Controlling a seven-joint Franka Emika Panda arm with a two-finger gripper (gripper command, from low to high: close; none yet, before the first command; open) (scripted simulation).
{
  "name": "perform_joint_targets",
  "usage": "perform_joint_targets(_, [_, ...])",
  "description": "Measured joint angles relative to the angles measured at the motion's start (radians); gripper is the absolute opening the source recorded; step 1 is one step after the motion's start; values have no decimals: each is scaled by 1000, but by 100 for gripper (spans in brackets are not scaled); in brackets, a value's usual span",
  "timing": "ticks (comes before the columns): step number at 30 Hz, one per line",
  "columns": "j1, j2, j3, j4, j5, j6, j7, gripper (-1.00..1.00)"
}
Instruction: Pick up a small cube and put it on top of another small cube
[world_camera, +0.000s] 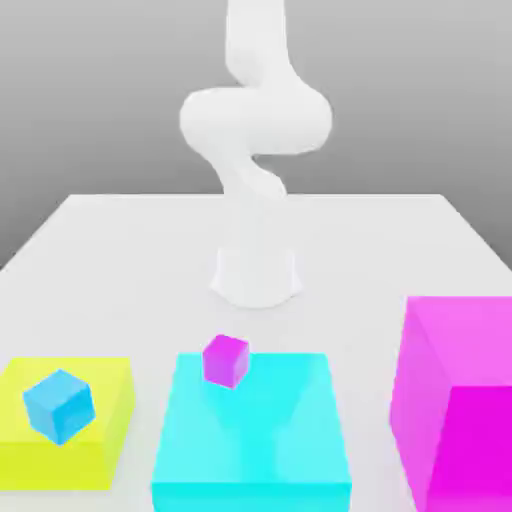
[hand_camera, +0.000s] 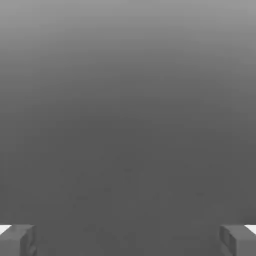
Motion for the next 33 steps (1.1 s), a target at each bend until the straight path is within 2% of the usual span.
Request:
perform_joint_targets(11, [66,211,204,-43,-19,77,100,0])
perform_joint_targets(20, [135,405,330,-80,-3,147,162,0])
perform_joint_targets(27, [206,549,401,-111,51,206,180,0])
perform_joint_targets(33, [280,652,450,-136,144,253,161,0])
